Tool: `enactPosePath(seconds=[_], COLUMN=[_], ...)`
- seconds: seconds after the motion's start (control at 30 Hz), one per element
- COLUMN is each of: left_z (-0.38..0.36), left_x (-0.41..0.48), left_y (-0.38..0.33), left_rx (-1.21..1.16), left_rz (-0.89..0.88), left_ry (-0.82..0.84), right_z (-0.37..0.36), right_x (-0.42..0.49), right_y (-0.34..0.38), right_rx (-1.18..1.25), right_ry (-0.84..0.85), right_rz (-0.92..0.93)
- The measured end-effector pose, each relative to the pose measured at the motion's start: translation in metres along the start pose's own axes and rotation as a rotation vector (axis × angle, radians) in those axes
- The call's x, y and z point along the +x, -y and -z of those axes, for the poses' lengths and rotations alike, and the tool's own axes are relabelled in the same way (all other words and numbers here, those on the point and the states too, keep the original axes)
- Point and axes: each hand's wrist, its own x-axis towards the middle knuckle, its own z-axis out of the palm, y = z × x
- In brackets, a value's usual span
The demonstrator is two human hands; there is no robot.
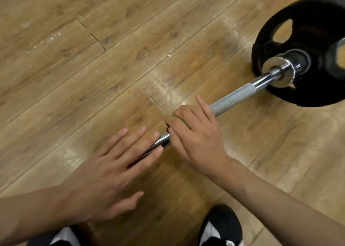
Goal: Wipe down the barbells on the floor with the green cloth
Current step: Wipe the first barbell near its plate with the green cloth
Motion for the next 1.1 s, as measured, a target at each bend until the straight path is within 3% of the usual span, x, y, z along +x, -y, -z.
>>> enactPosePath(seconds=[0.07,0.17,0.33,0.4,0.47,0.57,0.7,0.8,0.87,0.97,1.03,1.1], left_z=[-0.001,-0.001,-0.001,0.000,0.001,0.001,-0.001,-0.003,-0.005,-0.008,-0.008,-0.009], left_x=[-0.002,-0.002,-0.004,-0.005,-0.005,-0.004,-0.004,-0.003,-0.005,-0.006,-0.006,-0.007], left_y=[-0.010,-0.021,-0.038,-0.044,-0.048,-0.050,-0.052,-0.057,-0.061,-0.071,-0.074,-0.077], left_rx=[0.003,-0.009,-0.014,-0.006,0.002,0.033,0.001,-0.112,-0.105,-0.064,-0.046,-0.019], left_rz=[-0.021,-0.046,-0.056,-0.066,-0.080,-0.147,-0.204,-0.234,-0.236,-0.256,-0.280,-0.296], left_ry=[0.003,0.027,0.067,0.076,0.079,0.073,0.044,0.048,0.044,0.034,0.043,0.041], right_z=[0.015,0.035,0.035,0.023,0.018,0.038,0.078,0.072,0.055,0.039,0.045,0.057], right_x=[-0.006,-0.011,-0.021,-0.028,-0.034,-0.042,-0.050,-0.043,-0.050,-0.075,-0.080,-0.083], right_y=[-0.040,-0.088,-0.041,-0.005,0.012,-0.033,-0.116,-0.089,-0.033,0.032,0.016,-0.030], right_rx=[-0.097,-0.150,-0.134,-0.132,-0.090,-0.177,-0.273,-0.241,-0.188,-0.002,-0.002,-0.115], right_ry=[0.011,0.003,-0.072,-0.073,-0.002,0.074,0.113,0.071,0.046,0.135,0.199,0.165], right_rz=[0.054,-0.085,-0.430,-0.345,-0.138,0.053,-0.355,-0.548,-0.448,-0.150,0.029,0.037])
